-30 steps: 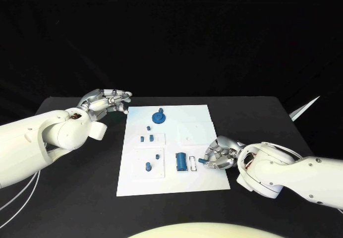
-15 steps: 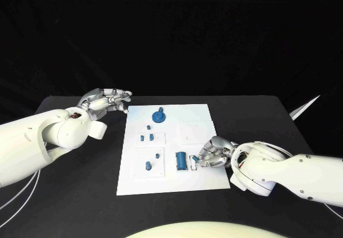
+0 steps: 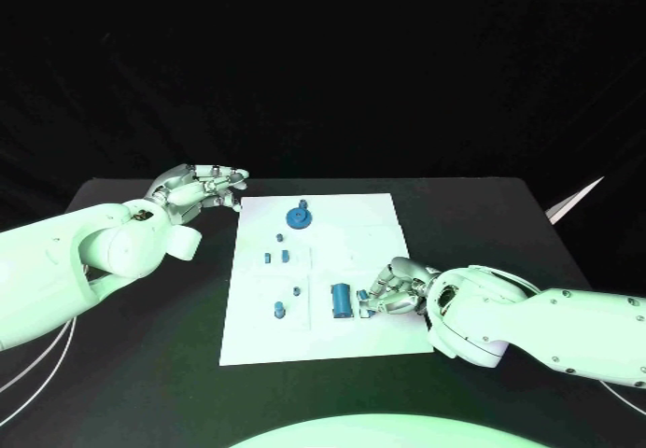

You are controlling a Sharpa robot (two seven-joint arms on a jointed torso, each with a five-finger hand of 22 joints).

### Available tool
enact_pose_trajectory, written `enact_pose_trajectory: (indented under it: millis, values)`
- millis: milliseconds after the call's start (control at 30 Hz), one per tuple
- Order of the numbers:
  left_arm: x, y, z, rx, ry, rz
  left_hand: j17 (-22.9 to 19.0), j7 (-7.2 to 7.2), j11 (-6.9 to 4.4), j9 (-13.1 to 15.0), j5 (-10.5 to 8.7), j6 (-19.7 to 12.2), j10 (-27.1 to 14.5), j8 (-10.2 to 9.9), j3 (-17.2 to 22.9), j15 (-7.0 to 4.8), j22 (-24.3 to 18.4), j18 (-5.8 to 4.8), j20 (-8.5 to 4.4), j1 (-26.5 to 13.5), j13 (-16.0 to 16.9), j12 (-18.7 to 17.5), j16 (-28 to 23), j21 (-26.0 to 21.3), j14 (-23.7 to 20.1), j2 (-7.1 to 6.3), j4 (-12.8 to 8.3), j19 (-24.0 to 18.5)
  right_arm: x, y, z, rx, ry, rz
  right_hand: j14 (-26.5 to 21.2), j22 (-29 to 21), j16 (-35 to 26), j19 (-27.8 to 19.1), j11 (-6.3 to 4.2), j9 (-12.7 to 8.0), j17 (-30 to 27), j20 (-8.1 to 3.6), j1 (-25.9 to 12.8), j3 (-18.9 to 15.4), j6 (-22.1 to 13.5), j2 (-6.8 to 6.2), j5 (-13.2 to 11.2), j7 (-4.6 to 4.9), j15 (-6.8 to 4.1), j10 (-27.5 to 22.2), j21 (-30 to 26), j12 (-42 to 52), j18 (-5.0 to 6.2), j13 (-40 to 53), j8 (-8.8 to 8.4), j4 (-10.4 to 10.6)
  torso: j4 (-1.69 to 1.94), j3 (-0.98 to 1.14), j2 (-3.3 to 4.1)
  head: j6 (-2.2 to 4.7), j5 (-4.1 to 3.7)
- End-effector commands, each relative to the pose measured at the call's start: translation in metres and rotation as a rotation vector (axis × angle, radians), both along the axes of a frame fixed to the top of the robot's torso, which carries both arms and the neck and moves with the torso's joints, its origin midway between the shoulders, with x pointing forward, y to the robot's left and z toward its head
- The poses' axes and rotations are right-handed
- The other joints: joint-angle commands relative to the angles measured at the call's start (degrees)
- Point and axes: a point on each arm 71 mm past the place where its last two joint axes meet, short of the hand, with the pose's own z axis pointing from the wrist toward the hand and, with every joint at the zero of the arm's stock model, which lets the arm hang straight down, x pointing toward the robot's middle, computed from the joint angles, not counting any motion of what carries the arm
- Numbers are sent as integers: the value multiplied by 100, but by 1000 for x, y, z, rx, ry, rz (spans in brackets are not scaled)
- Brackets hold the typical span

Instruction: Assemble the parts on the task board

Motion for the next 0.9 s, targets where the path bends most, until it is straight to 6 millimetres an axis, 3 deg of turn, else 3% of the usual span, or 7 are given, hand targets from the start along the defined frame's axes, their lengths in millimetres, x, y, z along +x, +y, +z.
enact_pose_trajectory:
  millis: [33, 533, 767, 900]
  values:
    - [0, -2, 1, -3, 0, -6, -57, 12, 21, -47, -27, -74, -29, 41, -33, 19, -61, 32, 21, -46, -65, -17, -95, -97, 46, 91, 59, 105, -1, 2, -1, -4, 5, 12, 574, 1487, 95, 588, -49, 47, 1440, -57, -132, 290, 175, 8, 121, -31, -49, 142, 107, 52, -152, 357, 175, 54, 1, 1, -3, -8, 7]
    - [0, -1, 1, -2, 2, -6, -57, 14, 22, -49, -27, -76, -30, 41, -37, 21, -67, 31, 21, -47, -68, -15, -96, -104, 46, 91, 68, 111, -2, 3, -1, -3, 1, 16, 575, 1489, 97, 589, -58, 22, 1444, -64, -295, 264, 215, -18, 120, -39, -58, 154, 114, 69, -153, 371, 184, 102, -1, -5, -6, -4, 19]
    - [0, -1, 1, -2, 2, -4, -57, 14, 22, -49, -27, -76, -30, 41, -37, 21, -67, 31, 21, -47, -68, -15, -96, -104, 46, 91, 68, 111, -2, 5, 0, 4, -5, 26, 575, 1489, 98, 589, -48, -52, 1447, -59, -780, 21, 249, -214, 127, -32, -49, 161, 116, 67, -154, 382, 171, 349, -1, -4, -5, -7, 21]
    - [0, 0, 1, -1, 2, -3, -57, 14, 24, -50, -27, -76, -31, 42, -39, 22, -70, 31, 21, -51, -70, -15, -97, -109, 46, 92, 76, 114, -3, 5, 0, 8, -8, 30, 577, 1492, 102, 591, -59, -88, 1456, -62, -854, -225, 264, -254, 148, -46, -57, 162, 128, 61, -156, 386, 171, 472, -1, -3, -5, -14, 26]
